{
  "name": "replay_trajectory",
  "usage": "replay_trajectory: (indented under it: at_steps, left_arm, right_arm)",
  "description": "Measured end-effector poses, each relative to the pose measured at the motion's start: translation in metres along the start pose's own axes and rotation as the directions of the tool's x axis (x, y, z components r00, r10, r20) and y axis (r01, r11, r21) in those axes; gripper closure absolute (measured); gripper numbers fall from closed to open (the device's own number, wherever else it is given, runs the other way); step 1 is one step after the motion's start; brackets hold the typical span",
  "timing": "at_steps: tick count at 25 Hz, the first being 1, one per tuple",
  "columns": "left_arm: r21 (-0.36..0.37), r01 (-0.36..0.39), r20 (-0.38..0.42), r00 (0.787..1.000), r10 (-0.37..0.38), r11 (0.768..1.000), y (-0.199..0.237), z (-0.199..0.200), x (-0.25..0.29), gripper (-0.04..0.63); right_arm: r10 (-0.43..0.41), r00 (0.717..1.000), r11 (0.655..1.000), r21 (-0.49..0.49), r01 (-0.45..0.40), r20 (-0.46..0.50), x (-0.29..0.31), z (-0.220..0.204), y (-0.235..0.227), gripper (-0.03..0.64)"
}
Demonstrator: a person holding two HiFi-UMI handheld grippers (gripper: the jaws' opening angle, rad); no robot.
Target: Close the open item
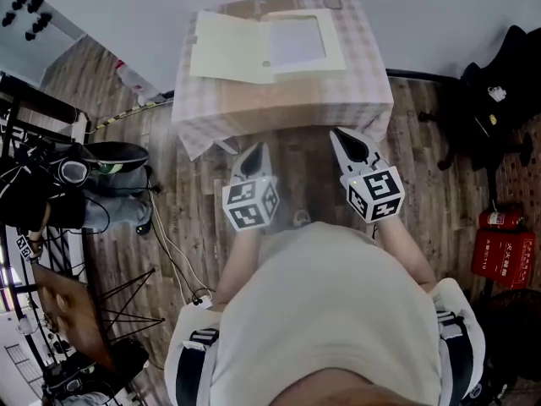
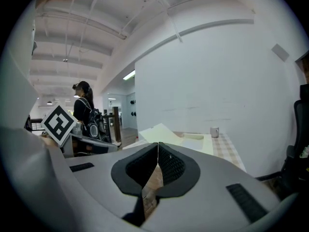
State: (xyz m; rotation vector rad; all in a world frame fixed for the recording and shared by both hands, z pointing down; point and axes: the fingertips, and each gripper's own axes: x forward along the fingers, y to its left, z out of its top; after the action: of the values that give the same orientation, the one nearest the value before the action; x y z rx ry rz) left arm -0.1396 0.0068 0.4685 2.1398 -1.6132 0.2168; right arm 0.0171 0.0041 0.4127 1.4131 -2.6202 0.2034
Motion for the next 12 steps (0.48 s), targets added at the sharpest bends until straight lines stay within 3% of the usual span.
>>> replay_trajectory:
  at_steps: [12]
  left_arm:
    - [-0.011, -0.011, -0.012, 1.0, 0.01, 1.0, 0.068, 0.032, 0.069, 0.589]
  right_arm:
    - [-0.029, 0.999, 1.0, -0.009, 0.029, -0.022, 0.079, 0.005, -0.019, 0.616]
